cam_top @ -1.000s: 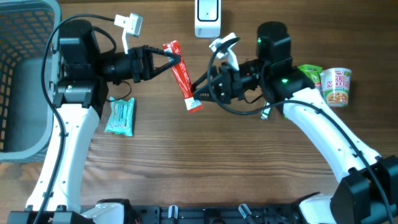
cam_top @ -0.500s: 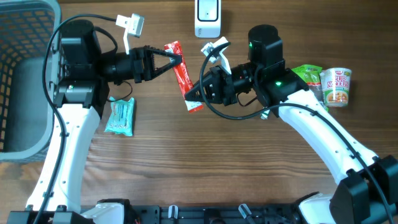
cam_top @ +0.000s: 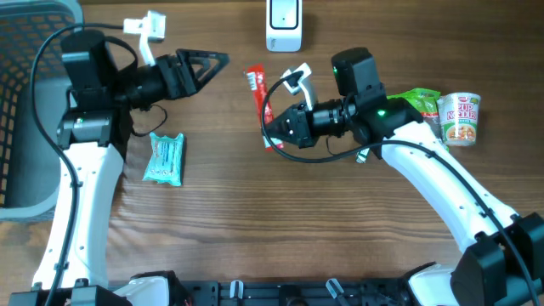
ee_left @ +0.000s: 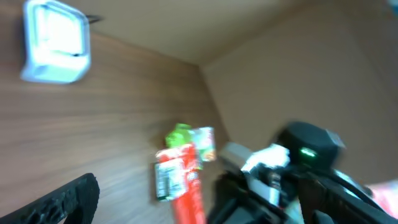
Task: Scan the item barcode
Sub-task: 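Carry the red stick up to the barcode scanner with the right gripper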
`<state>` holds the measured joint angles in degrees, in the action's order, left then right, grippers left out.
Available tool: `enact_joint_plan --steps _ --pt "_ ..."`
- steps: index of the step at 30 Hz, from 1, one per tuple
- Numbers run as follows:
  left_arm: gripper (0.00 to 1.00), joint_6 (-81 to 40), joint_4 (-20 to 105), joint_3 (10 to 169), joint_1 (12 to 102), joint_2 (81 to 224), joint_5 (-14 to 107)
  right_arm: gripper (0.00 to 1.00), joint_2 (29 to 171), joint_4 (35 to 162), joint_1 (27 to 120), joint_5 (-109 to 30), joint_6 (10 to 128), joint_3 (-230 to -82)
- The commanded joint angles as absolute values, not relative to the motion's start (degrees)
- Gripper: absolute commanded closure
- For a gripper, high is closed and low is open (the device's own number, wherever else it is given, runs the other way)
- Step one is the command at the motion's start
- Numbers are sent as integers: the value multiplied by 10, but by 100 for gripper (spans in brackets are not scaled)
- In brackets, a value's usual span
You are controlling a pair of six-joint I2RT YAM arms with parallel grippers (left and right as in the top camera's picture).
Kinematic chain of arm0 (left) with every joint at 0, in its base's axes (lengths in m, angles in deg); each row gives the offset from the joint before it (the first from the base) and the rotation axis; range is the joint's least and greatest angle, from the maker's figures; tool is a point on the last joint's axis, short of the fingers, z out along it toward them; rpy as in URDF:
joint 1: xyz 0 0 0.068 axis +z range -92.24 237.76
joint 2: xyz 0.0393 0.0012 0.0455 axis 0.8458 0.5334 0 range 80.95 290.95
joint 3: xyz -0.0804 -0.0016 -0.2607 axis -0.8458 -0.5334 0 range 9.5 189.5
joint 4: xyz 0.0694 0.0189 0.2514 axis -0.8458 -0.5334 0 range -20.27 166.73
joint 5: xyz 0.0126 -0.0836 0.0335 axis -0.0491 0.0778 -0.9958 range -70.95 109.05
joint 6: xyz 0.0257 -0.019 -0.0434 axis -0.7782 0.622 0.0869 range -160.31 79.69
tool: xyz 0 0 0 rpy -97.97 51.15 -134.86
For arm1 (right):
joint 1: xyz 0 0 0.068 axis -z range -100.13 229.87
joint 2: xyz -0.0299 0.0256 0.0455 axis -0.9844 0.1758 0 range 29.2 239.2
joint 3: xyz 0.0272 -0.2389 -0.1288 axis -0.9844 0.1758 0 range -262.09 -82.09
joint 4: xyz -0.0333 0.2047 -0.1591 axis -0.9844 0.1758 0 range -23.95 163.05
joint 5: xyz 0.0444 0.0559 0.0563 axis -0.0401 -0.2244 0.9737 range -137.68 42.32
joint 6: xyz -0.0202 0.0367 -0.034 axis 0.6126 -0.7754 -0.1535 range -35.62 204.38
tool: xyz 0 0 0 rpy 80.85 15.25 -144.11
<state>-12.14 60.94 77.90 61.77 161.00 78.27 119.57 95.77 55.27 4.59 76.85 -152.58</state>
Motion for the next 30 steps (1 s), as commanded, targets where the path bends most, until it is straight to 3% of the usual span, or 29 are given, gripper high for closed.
enact_joint_plan --steps 1,8,14,22,30 --pt "0 -129 576 784 622 1613 642 96 1188 1036 553 -125 849 -1625" --pt "0 -129 546 784 621 1613 515 96 1201 1207 553 -387 893 -1819" --pt "0 -129 535 784 621 1613 461 96 1271 1263 550 -546 957 -1944" --pt "0 -129 532 784 621 1613 462 96 1393 1115 537 -745 1148 -1961" --pt "0 -129 532 784 621 1613 462 96 1503 963 537 -825 1334 -1961"
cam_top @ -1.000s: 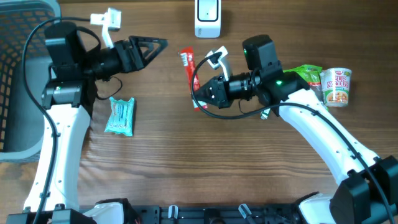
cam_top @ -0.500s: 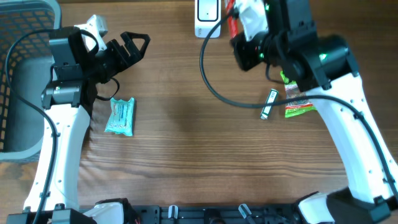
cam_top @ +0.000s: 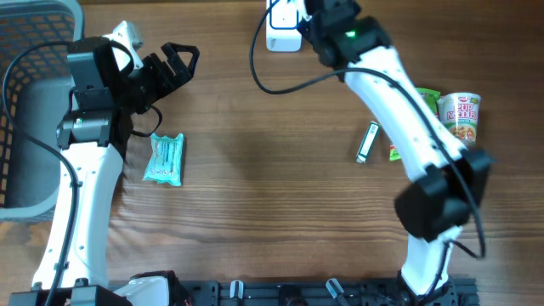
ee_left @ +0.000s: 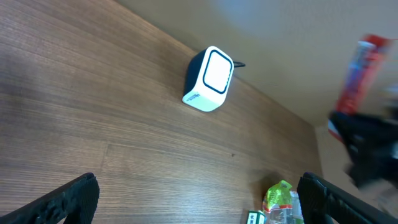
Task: Scan the item barcode
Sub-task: 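Carry the red stick up to the barcode scanner with the right gripper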
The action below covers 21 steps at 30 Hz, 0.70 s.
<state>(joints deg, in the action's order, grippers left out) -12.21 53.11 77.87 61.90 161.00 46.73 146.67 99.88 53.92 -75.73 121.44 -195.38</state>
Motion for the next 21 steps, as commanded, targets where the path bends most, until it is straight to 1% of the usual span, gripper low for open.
enact_joint_plan --steps 1,7,9,13,17,21 --pt "0 -129 532 784 621 1613 462 96 1515 949 537 -824 1352 -1961" --pt "0 -129 532 784 621 1613 462 96 1582 869 537 -824 1434 -1961" --pt "0 -129 532 784 621 1613 462 95 1615 836 537 -824 1482 -1961" --pt "0 -129 532 784 621 1613 462 96 1665 813 537 -824 1551 -1961" --pt "0 -129 532 784 621 1613 462 96 1701 803 537 -819 1581 -1960" --pt "0 -129 532 784 621 1613 461 96 1724 806 537 -818 1576 -1960"
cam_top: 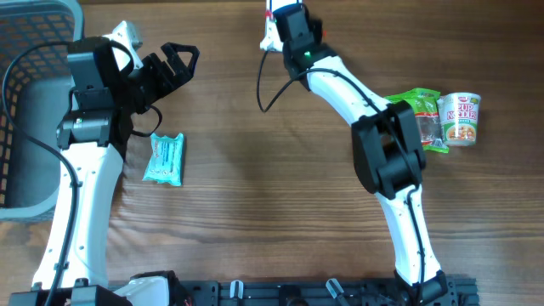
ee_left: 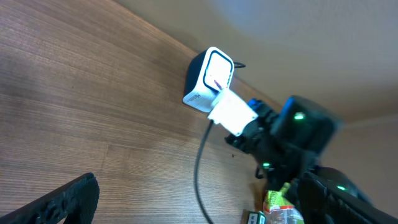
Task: Scan the item barcode
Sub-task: 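Carry the red stick up to the barcode scanner with the right gripper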
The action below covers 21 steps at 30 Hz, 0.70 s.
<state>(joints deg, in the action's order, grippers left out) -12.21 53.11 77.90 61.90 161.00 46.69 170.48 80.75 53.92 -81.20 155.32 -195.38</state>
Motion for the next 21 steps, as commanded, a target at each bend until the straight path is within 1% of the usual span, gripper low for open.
enact_joint_plan --steps 1,4,6,8,15,21 --pt "0 -129 532 784 621 1613 462 96 1728 811 537 -815 1574 -1960" --pt "0 -129 532 784 621 1613 462 96 1733 826 537 -797 1567 -1960" --pt "0 -129 532 784 621 1613 462 96 1732 829 537 -771 1517 -1960" --pt "0 -129 532 784 621 1613 462 96 1732 828 537 -770 1504 -1960" --pt "0 -129 532 784 621 1613 462 96 1719 804 537 -767 1504 -1961" --pt "0 -129 532 784 621 1613 462 96 1705 796 536 -730 1504 -1962"
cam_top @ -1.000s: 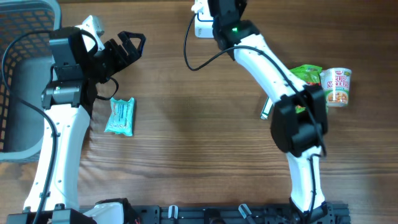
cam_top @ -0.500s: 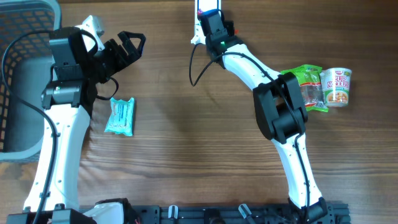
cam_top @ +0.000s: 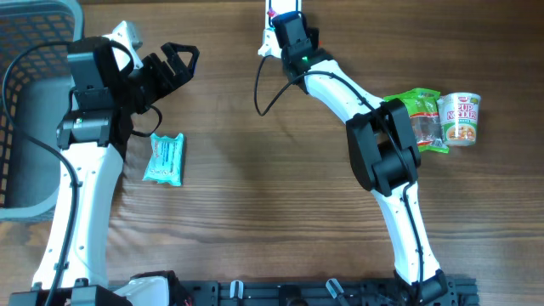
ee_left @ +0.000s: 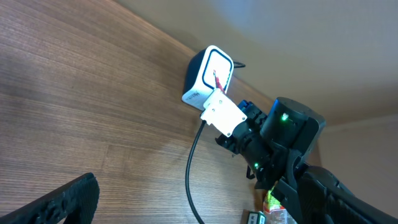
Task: Scan the item barcode
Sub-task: 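Carry the red stick up to the barcode scanner with the right gripper, then hold the red stick against the scanner window with the right gripper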
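At the table's far edge stands the white scanner [ee_left: 205, 79], its window facing up. My right gripper [cam_top: 274, 12] is right over it, shut on a thin red stick packet [ee_left: 216, 77] whose tip lies across the scanner window. Overhead, the right wrist hides most of the scanner, and only a sliver of the red packet [cam_top: 270, 10] shows. My left gripper [cam_top: 176, 59] hangs open and holds nothing, over the table's far left, well apart from the scanner. One left finger [ee_left: 65, 200] shows at the bottom of the left wrist view.
A teal packet [cam_top: 163, 159] lies below the left gripper. A grey basket [cam_top: 25, 102] stands at the left edge. A green snack packet [cam_top: 416, 106] and a cup of noodles [cam_top: 460, 117] sit at the right. The right arm's cable [ee_left: 193, 168] loops over the wood.
My right gripper has shifted slightly closer over the scanner, and the red packet's tip now lies across its window. The left arm has not moved.
My right gripper first held the red packet low over the table's middle, with the open left gripper reaching toward it. Then the left arm was back at the left and the right held the packet high by the scanner. After that it was at the scanner, as now.
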`<state>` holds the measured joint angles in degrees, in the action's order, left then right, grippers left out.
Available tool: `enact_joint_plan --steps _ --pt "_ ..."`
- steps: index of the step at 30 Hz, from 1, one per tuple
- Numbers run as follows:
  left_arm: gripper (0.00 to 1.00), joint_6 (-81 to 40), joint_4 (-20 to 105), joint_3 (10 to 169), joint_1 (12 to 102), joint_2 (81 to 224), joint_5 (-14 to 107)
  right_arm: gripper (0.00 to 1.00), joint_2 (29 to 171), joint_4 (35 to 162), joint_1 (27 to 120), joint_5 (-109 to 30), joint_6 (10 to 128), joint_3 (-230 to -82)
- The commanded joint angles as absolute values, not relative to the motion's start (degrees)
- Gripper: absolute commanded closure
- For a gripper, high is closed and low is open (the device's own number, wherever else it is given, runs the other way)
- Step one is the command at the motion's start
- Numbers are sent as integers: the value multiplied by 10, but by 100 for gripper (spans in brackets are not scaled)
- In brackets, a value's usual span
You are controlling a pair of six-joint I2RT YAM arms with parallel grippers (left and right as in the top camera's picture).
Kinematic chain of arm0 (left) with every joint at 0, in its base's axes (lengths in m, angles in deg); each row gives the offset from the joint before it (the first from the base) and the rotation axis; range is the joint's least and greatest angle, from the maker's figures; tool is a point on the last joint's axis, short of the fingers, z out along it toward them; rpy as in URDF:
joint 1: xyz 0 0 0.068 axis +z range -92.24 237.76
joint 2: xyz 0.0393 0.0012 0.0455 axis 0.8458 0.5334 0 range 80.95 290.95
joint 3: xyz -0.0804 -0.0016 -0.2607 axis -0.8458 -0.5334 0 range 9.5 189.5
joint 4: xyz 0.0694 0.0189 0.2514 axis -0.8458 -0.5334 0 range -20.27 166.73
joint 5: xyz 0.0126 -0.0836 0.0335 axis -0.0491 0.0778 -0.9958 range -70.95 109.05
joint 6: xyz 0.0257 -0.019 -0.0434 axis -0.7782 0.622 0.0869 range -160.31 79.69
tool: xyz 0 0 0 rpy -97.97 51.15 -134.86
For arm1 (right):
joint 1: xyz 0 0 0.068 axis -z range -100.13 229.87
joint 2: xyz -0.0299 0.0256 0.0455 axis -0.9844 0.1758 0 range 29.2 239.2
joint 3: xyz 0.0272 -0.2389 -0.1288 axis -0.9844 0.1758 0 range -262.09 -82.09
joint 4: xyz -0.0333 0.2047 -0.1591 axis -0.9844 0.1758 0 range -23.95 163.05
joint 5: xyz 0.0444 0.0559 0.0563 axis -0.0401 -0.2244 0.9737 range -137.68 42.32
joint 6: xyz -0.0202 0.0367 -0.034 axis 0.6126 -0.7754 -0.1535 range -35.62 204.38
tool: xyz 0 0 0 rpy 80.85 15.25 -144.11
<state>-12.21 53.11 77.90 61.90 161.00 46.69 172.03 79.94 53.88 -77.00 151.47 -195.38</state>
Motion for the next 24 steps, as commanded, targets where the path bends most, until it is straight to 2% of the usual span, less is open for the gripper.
enact_joint_plan --steps 1,12,19,24 --pt "0 -129 532 784 621 1613 462 96 1705 797 536 -731 1503 -1962" --pt "0 -129 532 784 621 1613 462 96 1672 803 537 -731 1473 -1965" --pt "0 -129 532 784 621 1613 462 96 1656 804 537 -731 1530 -1965" --pt "0 -129 532 784 621 1613 462 96 1656 804 546 -703 1529 -1965"
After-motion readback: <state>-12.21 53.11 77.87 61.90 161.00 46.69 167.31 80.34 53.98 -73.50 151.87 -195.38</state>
